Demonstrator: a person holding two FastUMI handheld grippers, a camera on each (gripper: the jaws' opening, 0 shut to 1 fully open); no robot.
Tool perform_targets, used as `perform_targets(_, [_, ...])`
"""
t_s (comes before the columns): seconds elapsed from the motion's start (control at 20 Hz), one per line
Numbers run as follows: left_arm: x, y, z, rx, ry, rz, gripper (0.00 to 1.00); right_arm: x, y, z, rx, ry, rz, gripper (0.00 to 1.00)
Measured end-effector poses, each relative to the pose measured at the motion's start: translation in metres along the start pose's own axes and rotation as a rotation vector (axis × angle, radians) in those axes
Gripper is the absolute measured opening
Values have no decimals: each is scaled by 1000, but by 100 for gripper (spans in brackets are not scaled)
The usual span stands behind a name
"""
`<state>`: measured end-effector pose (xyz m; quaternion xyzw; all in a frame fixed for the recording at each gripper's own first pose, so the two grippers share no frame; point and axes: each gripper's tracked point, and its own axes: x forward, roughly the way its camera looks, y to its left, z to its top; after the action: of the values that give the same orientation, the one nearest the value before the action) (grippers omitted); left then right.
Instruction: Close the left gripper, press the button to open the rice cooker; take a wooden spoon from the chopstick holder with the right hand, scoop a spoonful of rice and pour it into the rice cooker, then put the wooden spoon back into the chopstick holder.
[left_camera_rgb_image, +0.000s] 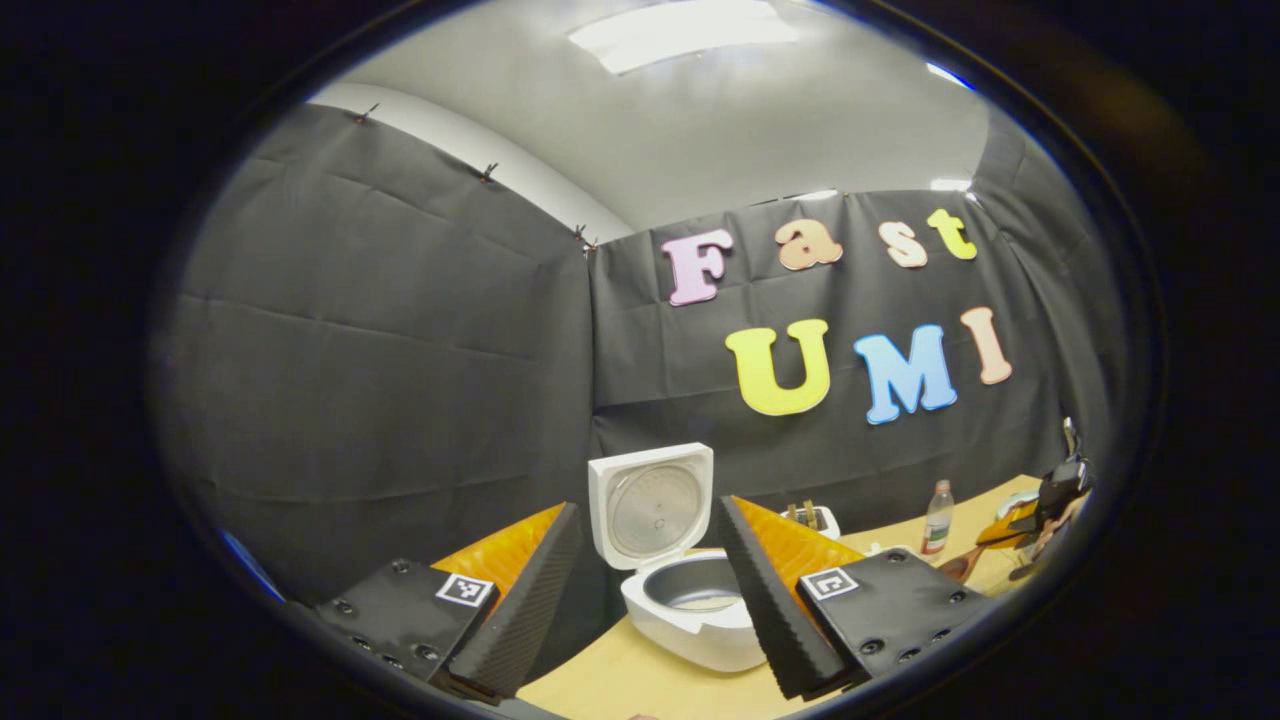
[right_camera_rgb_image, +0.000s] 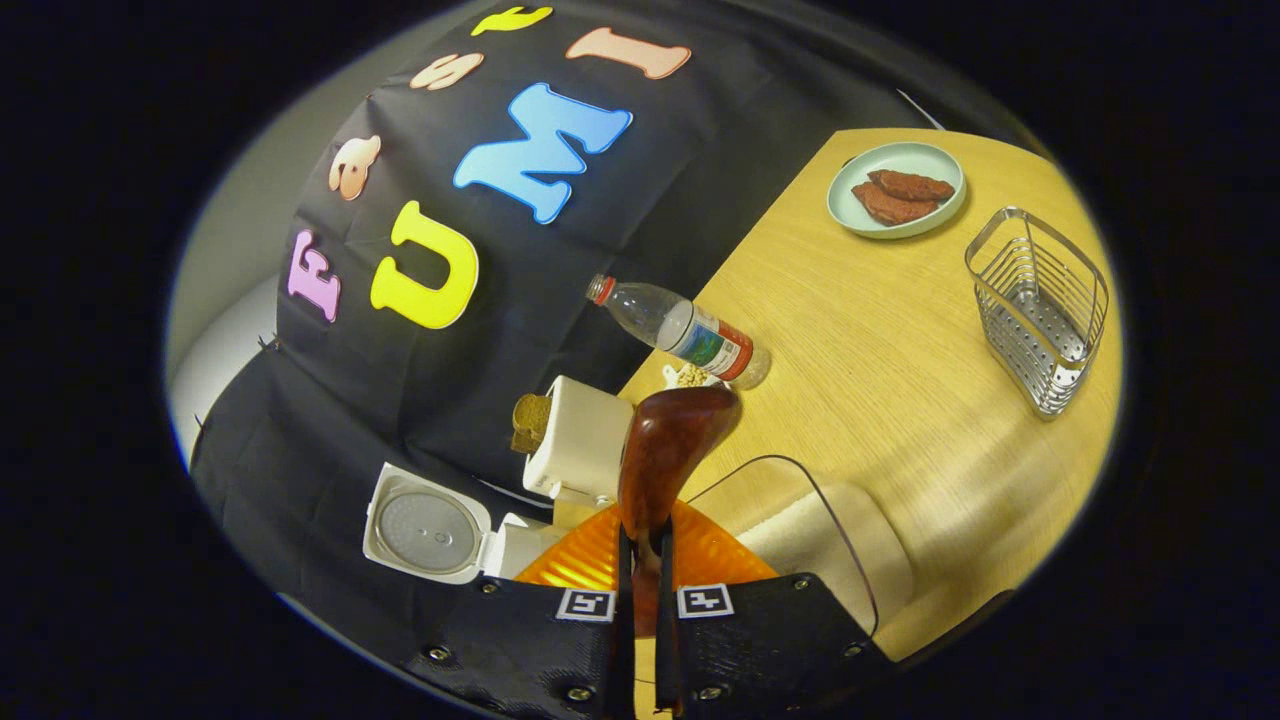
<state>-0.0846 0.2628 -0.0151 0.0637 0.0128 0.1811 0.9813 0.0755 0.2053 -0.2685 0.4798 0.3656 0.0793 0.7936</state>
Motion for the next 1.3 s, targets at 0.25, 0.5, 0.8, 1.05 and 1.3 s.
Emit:
perform_targets(0.25, [0,3,-7,-14,8,4,95,6,35,2,75,13,84,8])
perform_targets(0.5, [-4,14,-19,-29,30,32,95,17,80,3,57,23,142,8])
perform_targets(0.8, [-9,38,-37,-57,69,89,96,41,132,-9,3,55,202,8])
perform_targets(1.05, [-19,63,-42,-49,85,142,92,62,178,-27,-42,83,253,8])
perform_targets(1.3, [-28,84,-52,-54,103,188,96,92,227,-64,-144,123,289,8])
